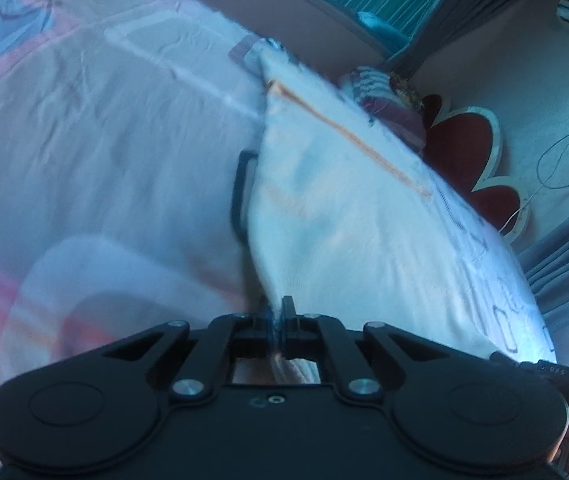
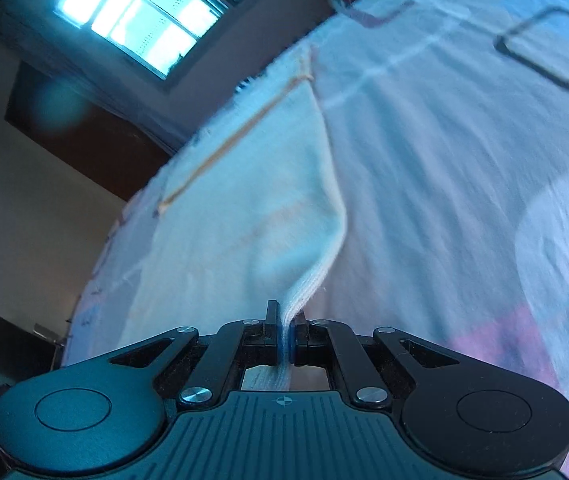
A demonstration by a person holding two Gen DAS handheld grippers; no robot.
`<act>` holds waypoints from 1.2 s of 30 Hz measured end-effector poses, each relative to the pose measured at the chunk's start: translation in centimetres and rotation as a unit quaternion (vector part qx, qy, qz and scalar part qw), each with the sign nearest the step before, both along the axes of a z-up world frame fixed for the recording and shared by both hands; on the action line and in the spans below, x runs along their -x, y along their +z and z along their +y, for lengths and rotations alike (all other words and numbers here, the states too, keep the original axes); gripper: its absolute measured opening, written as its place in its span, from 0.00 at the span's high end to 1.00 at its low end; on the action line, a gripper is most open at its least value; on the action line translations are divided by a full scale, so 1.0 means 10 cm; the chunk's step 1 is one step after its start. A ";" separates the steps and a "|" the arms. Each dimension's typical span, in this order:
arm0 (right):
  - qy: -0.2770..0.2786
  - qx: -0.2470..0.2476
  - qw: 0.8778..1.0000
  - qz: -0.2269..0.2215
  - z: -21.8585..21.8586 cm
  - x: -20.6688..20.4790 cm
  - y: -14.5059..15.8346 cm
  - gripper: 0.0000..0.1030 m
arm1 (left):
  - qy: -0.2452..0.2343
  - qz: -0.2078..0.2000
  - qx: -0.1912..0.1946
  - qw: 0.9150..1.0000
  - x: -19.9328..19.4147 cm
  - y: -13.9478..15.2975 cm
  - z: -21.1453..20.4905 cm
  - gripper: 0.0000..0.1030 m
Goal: Fold small clothes
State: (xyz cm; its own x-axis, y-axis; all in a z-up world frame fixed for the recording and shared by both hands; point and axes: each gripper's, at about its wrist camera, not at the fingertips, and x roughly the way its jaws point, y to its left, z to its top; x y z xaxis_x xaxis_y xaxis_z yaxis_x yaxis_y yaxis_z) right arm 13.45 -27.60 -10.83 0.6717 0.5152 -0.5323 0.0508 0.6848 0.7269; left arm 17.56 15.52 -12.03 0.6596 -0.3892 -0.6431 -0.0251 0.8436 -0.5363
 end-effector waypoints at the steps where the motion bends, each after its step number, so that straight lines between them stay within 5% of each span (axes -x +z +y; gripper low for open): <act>1: 0.000 0.002 1.000 -0.011 0.01 -0.03 0.09 0.97 | 0.003 -0.008 0.009 1.000 -0.02 0.05 0.02 0.98; 8: -0.008 0.016 0.997 -0.077 0.07 -0.47 0.69 0.97 | 0.016 -0.060 0.038 0.997 -0.37 0.53 0.03 0.98; 18: -0.033 0.005 0.995 -0.092 -0.14 -1.95 1.10 0.97 | 0.045 -0.089 0.043 0.994 -1.73 0.95 -0.03 0.98; 26: -0.028 0.005 0.998 -0.055 -0.28 -3.13 0.71 0.97 | 0.027 -0.054 0.010 0.998 -2.80 0.66 -0.17 0.98; 36: -0.037 -0.027 0.999 0.005 -0.45 -4.03 -0.05 0.97 | 0.041 -0.009 0.002 0.999 -3.67 0.16 -0.20 0.97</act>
State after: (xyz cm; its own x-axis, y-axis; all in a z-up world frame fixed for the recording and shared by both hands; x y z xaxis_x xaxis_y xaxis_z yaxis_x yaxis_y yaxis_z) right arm 53.70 -32.09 -11.37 0.7046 0.4919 -0.5114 0.1075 0.6384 0.7622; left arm 54.23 13.56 -10.39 0.7009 -0.3360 -0.6291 -0.0844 0.8367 -0.5410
